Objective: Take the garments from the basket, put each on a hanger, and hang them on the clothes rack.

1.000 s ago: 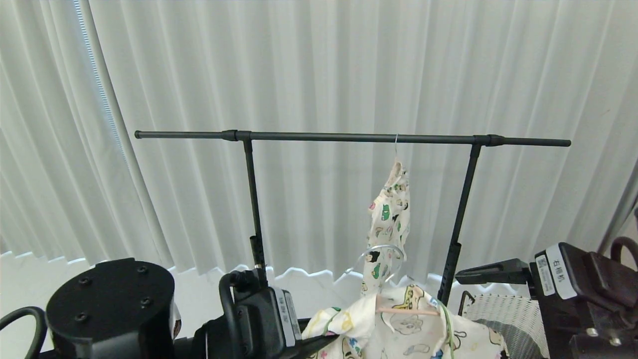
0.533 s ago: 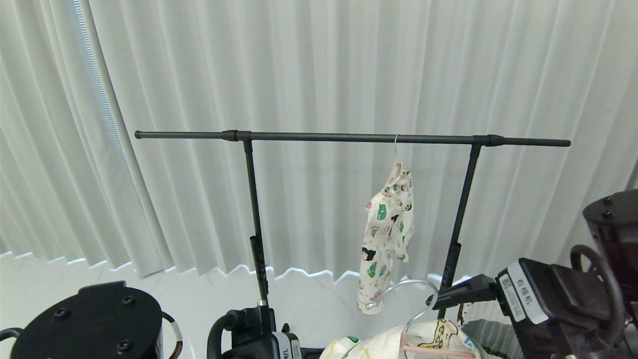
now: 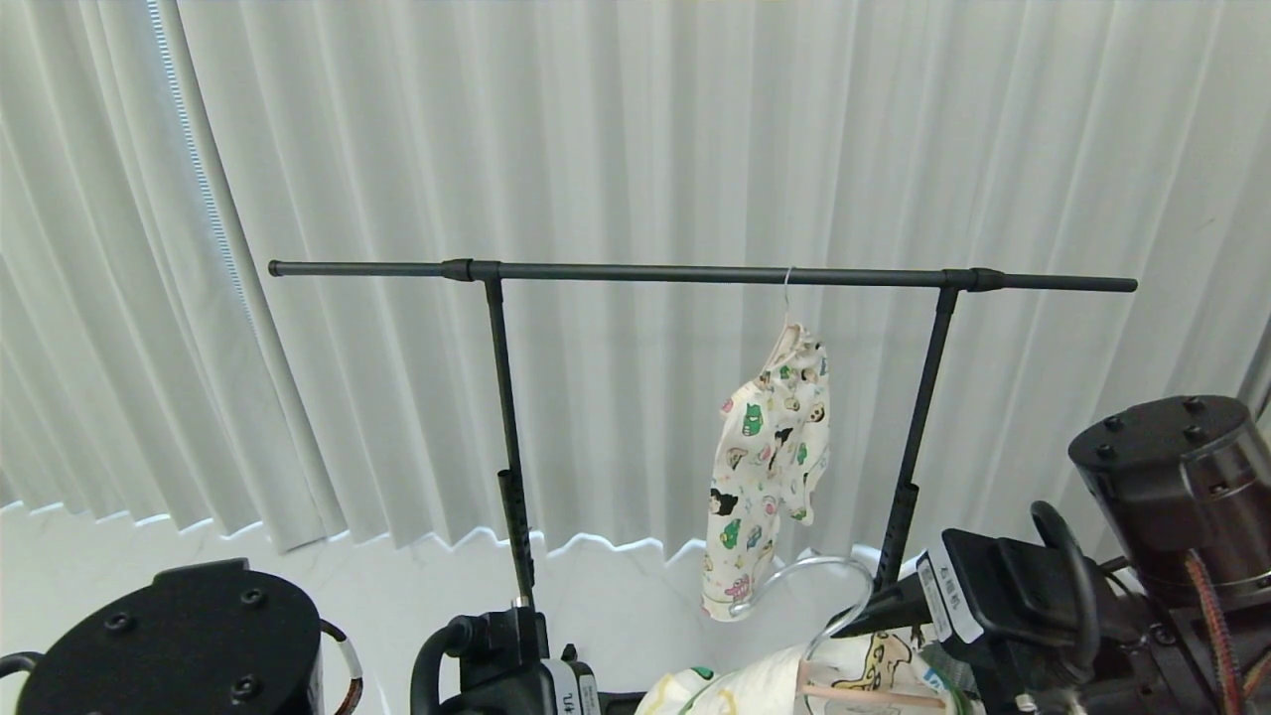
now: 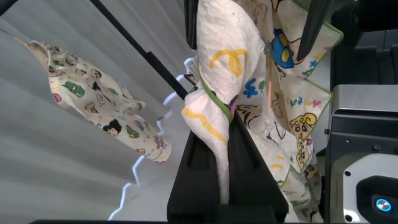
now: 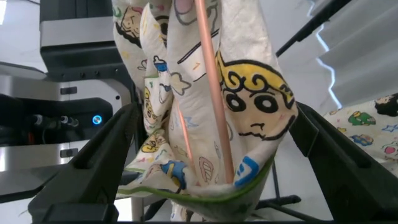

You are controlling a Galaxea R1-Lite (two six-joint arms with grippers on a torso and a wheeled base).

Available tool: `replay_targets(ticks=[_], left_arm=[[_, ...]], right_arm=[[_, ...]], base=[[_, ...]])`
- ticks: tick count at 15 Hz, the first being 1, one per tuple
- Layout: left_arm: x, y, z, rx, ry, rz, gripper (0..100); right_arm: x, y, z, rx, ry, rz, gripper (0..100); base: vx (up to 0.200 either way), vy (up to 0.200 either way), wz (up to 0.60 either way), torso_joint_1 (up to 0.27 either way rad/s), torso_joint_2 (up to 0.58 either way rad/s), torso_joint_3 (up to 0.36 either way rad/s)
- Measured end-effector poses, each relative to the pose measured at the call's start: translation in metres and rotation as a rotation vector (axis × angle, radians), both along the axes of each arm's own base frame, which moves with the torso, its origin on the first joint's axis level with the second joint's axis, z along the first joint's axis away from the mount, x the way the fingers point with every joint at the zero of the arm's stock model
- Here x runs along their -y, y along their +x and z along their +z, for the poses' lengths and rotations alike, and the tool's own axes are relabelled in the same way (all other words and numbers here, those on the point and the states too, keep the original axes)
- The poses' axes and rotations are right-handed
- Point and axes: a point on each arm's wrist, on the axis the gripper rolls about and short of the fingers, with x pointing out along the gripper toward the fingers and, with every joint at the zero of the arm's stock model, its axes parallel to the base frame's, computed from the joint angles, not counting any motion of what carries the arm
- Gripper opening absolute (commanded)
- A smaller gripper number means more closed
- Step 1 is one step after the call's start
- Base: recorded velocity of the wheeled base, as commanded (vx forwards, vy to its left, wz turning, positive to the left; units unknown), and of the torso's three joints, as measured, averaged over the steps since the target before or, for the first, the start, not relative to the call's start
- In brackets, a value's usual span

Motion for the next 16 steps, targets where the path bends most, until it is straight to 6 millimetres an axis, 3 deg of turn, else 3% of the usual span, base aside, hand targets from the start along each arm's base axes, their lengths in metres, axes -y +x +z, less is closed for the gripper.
replay_targets(ticks=[2,3,11,14,15,16], left_arm=[[0.0,0.0,0.0,0.001,-0.002,-0.002,0],[0.0,0.0,0.001,0.002,-0.003,-0.002,0],[-0.001,-0.001,0.003,0.006,-0.012,-0.006,0],[-0.001,-0.001,0.003,0.006,-0.014,-0.007,0],[-0.001,-0.001,0.003,0.005,-0.014,-0.009,100],[0.0,-0.001,0.003,0.004,-0.014,-0.009,100]], right_arm=[[-0.003,0.003,-0.002,-0.011,-0.01,-0.004,100],[-0.004,0.004,-0.004,-0.014,-0.014,-0.004,0],[-0.007,0.008,-0.008,0.024,-0.05,-0.04,0],[-0.009,0.011,-0.004,0.139,-0.031,0.019,0],[-0.009,0.012,-0.004,0.183,-0.03,0.046,0],[-0.009,0.012,-0.003,0.217,-0.032,0.068,0]], base=[[0.0,0.0,0.0,0.0,0.0,0.0],[0.0,0.0,0.0,0.0,0.0,0.0],[0.0,0.0,0.0,0.0,0.0,0.0],[0.0,0.0,0.0,0.0,0.0,0.0],[0.0,0.0,0.0,0.0,0.0,0.0],[0.0,0.0,0.0,0.0,0.0,0.0]])
